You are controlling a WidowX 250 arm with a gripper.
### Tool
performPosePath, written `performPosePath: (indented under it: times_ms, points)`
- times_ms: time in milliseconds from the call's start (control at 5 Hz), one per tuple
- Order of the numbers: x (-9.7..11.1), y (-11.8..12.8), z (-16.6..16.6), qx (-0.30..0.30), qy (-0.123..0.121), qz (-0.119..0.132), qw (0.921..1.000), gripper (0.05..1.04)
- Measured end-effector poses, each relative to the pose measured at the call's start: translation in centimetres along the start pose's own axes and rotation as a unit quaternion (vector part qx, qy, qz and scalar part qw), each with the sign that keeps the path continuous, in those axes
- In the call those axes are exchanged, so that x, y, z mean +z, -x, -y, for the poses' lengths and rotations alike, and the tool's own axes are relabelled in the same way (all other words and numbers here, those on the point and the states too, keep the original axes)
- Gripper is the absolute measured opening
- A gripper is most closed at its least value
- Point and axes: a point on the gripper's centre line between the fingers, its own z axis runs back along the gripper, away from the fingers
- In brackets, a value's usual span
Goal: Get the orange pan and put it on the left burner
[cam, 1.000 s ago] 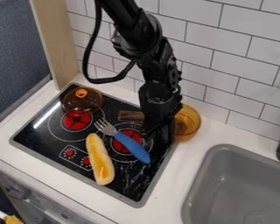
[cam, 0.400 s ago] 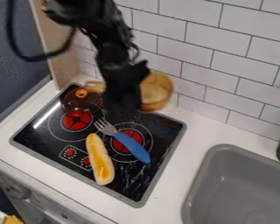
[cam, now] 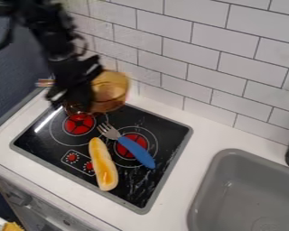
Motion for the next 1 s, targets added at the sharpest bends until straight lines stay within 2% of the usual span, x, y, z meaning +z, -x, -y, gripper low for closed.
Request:
performPosePath:
  times_ms: [200,400,800,1000]
  points:
    - [0.5,-1.7,-2.6,0.011,-0.005,0.01,0.9999,0.074]
    - [-0.1,-3.4,-5.6,0.022,-0.008,0.027,0.9994,0.074]
    - [-3.5,-4.9,-7.1,0.033,-0.013,0.045,0.9983,0.074]
    - [-4.5,-5.9,-7.1,0.068,0.0,0.04,0.9968,0.074]
